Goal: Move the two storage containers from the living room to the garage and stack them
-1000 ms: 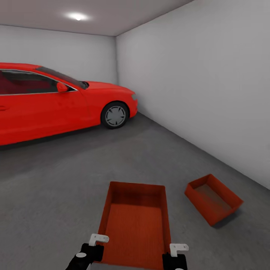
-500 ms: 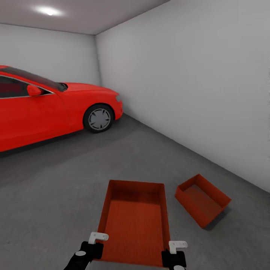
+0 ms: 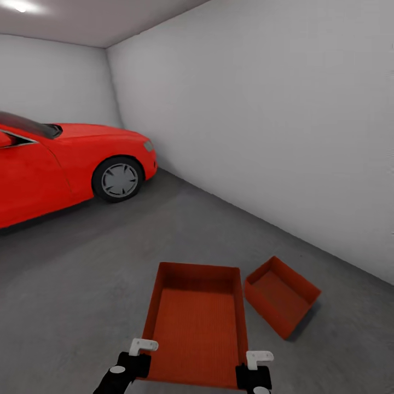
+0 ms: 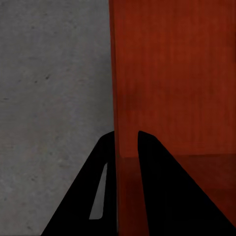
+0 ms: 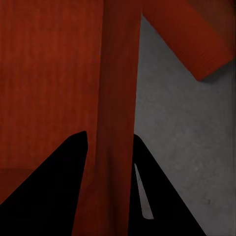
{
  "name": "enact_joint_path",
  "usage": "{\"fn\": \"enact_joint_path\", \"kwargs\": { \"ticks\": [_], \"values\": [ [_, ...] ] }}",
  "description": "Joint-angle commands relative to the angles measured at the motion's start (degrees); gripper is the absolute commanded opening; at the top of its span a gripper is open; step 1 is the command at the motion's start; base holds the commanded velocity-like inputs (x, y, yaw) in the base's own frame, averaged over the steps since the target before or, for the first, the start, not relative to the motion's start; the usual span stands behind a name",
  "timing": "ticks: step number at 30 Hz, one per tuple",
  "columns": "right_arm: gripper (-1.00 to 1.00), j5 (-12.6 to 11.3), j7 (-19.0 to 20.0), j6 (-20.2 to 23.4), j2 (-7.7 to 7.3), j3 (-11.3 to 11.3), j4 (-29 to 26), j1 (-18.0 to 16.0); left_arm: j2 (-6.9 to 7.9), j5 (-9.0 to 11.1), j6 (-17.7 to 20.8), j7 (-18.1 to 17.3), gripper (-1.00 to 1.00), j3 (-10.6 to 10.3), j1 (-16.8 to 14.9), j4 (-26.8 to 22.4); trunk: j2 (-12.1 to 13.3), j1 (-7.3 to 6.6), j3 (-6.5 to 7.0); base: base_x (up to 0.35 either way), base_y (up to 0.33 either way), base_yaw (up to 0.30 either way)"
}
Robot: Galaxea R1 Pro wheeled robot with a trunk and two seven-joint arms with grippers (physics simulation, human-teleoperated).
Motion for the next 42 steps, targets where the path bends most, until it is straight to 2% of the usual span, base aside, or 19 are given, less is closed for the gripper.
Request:
{"fn": "enact_joint_path", "kwargs": {
  "ticks": [1,42],
  "values": [
    [-1.0,0.2,-0.2,-0.2,-1.57,-0.5,-0.1,-0.5,0.16,0.1,0.3,-0.9,-1.0,-0.9,0.1,3.0,0.0,0.04,-0.07,0.322,0.0,-0.239],
    [-1.0,0.2,-0.2,-0.2,-1.57,-0.5,-0.1,-0.5,0.19,0.1,0.3,-0.9,-1.0,-0.9,0.1,2.9,0.0,0.04,-0.07,0.322,0.0,-0.239]
  ]
}}
